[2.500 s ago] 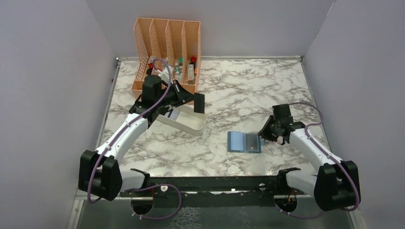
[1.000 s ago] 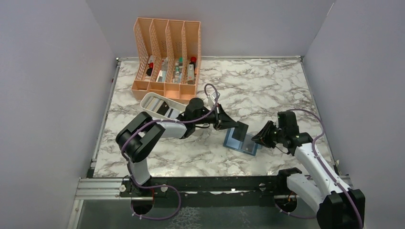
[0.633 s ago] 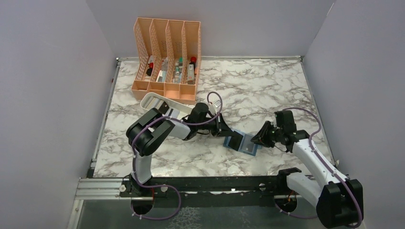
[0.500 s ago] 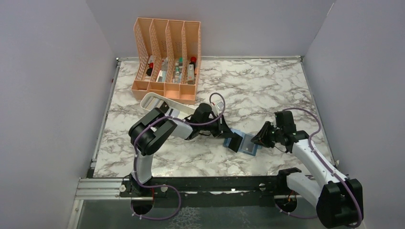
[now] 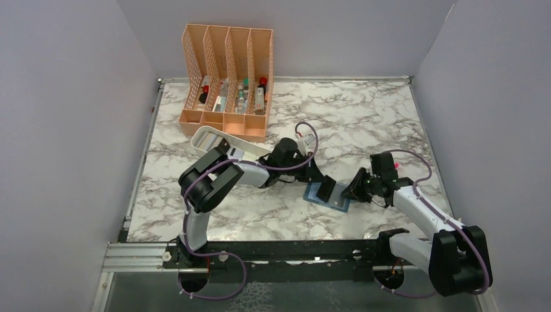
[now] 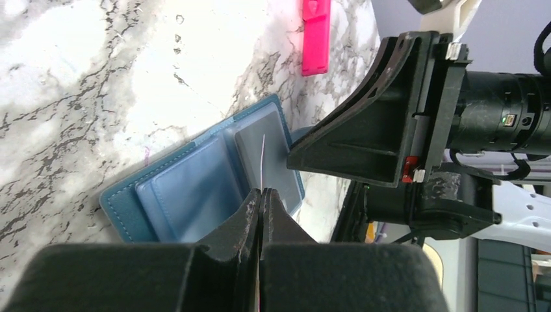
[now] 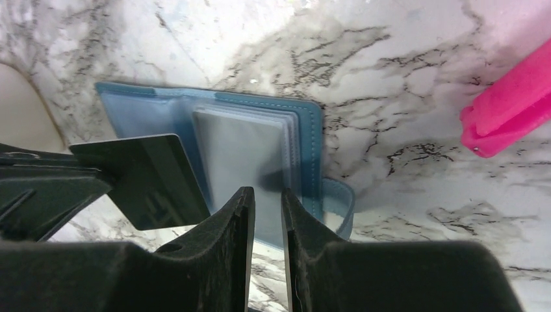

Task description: Put the credit cards into the card holder

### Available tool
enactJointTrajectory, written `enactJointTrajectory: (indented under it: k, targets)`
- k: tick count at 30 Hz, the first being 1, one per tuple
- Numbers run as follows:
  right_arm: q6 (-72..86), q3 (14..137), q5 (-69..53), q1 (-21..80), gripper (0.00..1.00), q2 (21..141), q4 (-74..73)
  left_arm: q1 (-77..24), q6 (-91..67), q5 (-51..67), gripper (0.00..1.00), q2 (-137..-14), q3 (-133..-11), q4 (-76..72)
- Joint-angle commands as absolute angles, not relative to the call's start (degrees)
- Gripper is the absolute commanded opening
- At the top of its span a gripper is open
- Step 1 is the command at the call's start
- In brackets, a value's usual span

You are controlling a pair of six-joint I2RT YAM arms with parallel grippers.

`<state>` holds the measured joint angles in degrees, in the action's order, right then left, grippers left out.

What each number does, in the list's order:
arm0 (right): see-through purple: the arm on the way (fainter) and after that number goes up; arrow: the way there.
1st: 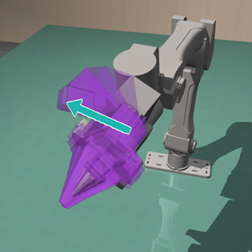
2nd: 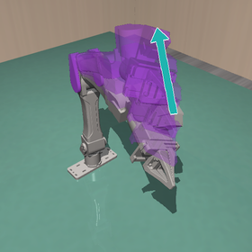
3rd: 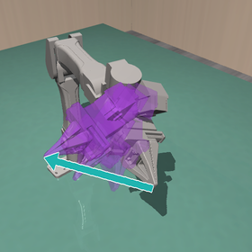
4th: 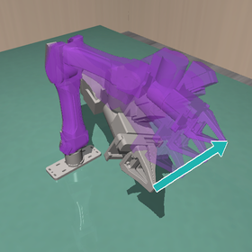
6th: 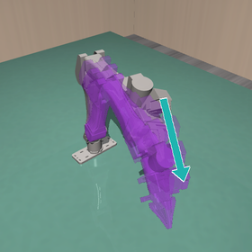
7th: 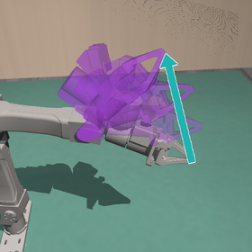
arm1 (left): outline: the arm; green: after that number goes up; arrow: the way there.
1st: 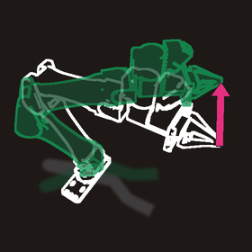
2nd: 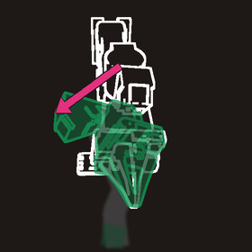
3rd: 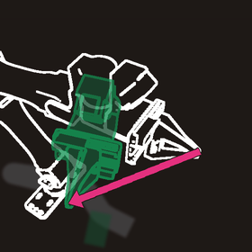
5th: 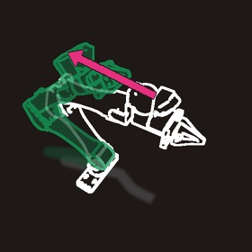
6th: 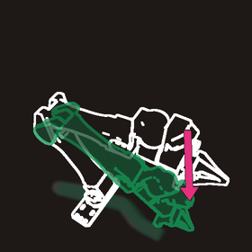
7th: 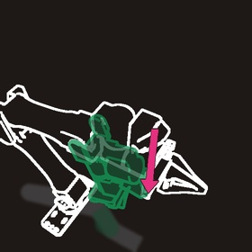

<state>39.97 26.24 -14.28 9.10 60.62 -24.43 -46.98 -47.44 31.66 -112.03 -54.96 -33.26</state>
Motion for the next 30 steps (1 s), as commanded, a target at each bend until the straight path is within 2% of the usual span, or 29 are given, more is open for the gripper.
enactJointTrajectory:
  k: [1,30]
  targets:
    - [40.2,23.8,-14.2,9.5,0.27,62.8,-19.3,-47.4,-45.8,28.1,0.00,-113.9,-56.3,-33.0]
    - [42.3,22.0,-10.2,9.5,0.25,60.3,-20.7,-49.0,-49.9,18.1,0.00,-112.4,-52.8,-34.1]
